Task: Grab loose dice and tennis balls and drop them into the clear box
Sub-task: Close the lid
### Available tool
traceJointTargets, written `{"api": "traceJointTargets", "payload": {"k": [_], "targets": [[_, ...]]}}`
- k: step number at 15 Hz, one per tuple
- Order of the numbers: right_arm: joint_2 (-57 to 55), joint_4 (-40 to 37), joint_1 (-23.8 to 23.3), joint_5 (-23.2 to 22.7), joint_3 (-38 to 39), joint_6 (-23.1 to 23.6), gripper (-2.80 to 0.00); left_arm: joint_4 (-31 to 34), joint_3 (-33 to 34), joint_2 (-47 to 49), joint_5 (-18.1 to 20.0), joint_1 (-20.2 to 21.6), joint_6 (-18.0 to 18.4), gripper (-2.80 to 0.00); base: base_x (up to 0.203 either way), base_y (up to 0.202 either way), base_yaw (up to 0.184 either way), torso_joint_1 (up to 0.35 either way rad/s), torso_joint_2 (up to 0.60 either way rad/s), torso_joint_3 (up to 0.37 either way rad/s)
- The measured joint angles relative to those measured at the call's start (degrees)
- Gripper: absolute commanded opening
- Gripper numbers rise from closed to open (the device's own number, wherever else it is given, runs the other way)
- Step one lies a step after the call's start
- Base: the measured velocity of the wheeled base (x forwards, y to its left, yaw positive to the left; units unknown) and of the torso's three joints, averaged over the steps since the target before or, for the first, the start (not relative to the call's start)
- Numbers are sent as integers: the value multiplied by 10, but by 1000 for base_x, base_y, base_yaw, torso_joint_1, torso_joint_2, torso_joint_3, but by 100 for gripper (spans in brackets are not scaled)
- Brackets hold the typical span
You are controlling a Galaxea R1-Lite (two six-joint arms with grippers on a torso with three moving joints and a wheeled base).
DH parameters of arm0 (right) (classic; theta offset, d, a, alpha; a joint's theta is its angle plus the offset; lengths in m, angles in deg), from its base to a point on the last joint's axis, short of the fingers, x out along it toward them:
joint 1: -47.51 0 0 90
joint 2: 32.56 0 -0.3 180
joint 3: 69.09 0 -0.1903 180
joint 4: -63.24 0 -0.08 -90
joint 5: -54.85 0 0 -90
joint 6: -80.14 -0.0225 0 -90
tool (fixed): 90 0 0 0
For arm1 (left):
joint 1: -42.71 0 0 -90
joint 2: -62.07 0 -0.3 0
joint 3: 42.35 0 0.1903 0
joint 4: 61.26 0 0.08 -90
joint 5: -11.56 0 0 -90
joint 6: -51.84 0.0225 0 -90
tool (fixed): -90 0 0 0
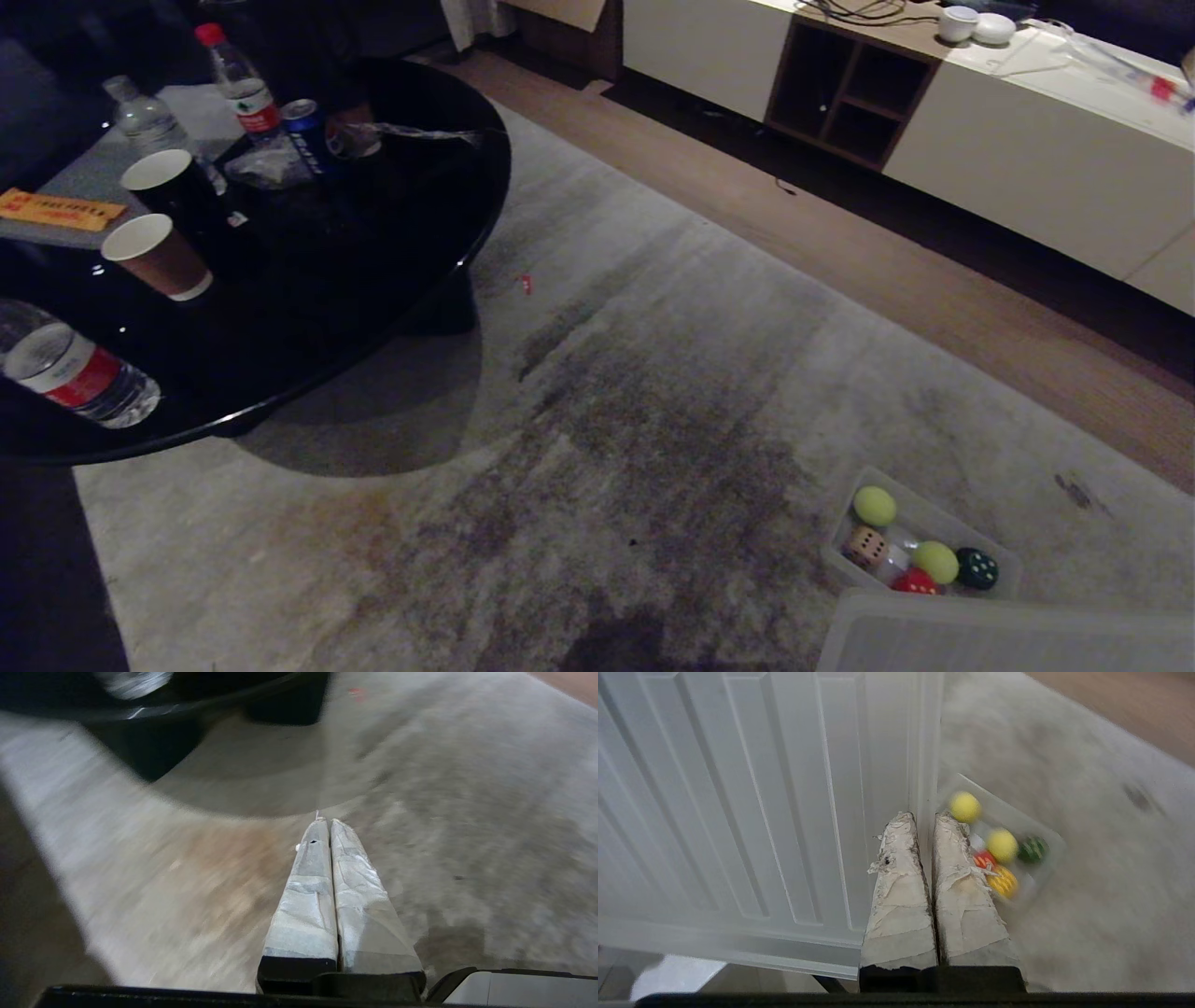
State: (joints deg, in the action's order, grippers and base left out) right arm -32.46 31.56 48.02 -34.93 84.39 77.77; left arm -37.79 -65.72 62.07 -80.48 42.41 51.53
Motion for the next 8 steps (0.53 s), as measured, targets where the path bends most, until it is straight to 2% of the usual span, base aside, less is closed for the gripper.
{"api": "traceJointTargets", "payload": {"k": [5,8], "targets": [[0,0,0,0,0,0,-280,0,0,0,1,0,0,-280,2,9,-156,3,2,1],[0,0,0,0,0,0,-280,0,0,0,0,0,0,-280,1,5,-58,3,1,1]]}}
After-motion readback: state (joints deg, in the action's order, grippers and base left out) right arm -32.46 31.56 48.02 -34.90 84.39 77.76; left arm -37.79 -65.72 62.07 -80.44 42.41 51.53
